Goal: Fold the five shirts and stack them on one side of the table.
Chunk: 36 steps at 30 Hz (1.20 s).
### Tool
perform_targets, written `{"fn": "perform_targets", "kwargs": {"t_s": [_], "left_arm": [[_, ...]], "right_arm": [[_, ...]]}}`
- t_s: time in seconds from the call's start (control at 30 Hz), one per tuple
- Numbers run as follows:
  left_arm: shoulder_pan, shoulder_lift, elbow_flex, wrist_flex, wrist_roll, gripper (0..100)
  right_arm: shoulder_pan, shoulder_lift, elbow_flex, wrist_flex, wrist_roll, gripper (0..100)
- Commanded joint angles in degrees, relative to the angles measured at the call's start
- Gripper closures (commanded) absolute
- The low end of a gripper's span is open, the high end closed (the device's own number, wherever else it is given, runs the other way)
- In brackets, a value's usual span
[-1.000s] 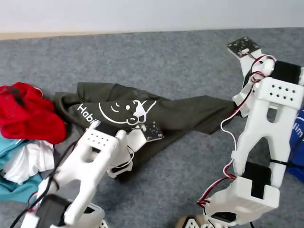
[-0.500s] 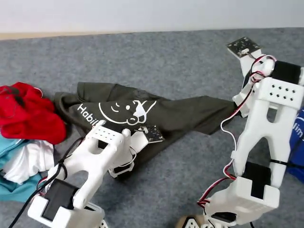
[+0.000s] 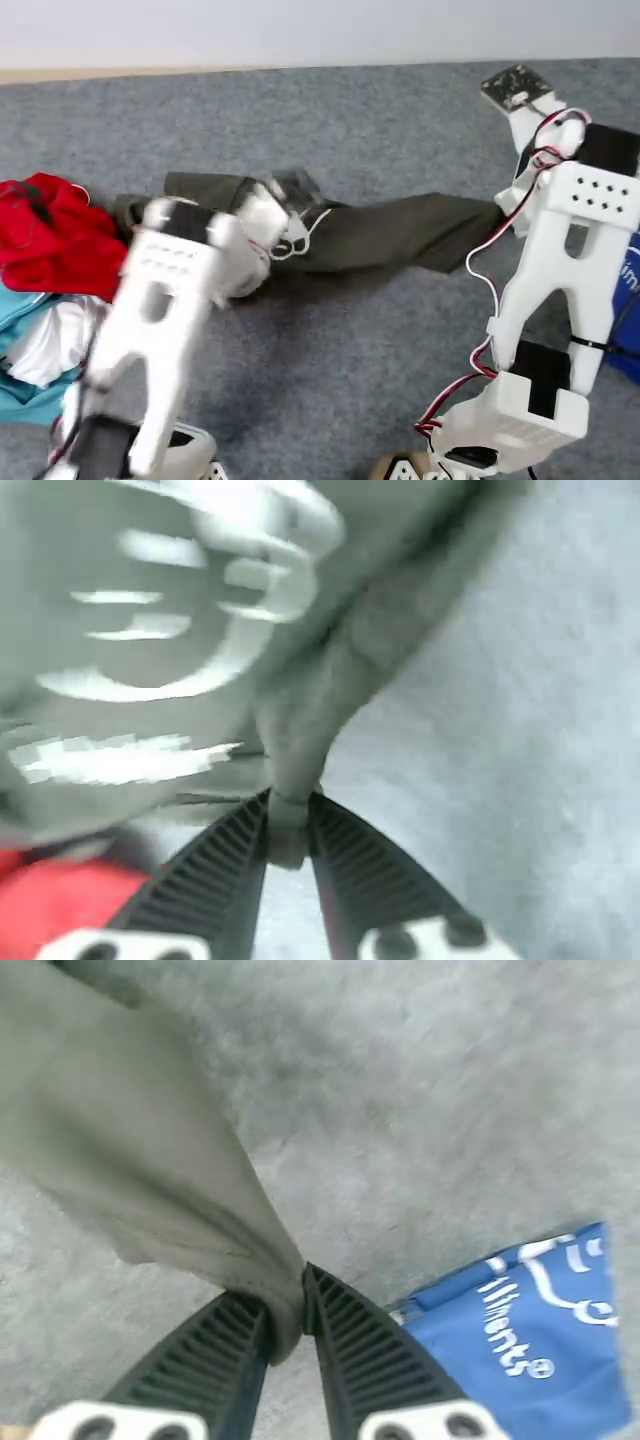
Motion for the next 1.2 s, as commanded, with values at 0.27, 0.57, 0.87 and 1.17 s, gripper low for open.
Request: {"fn": "perform_targets", "kwargs": {"t_s": [0.27,0.57,0.87,1.17], "left_arm": [[-19.2,-10.7,-35.1,-0.5,7.5,100],[-20.4,-10.8,-49.4,-3.9,7.7,100],[-20.4,-10.8,-63.1,-3.6,7.6,100],[-20.4,-10.9,-63.8,-1.9,7.6,100]], "right_arm": [[0.6,-5.8,-16.9,1.9,3.5,98.7],[0.7,-9.8,-22.7,1.8,3.5,98.7],[0.7,-15.6,-30.3,1.7,3.5,98.7],[3.3,-19.8,-39.0,-2.9,3.4,98.7]]}}
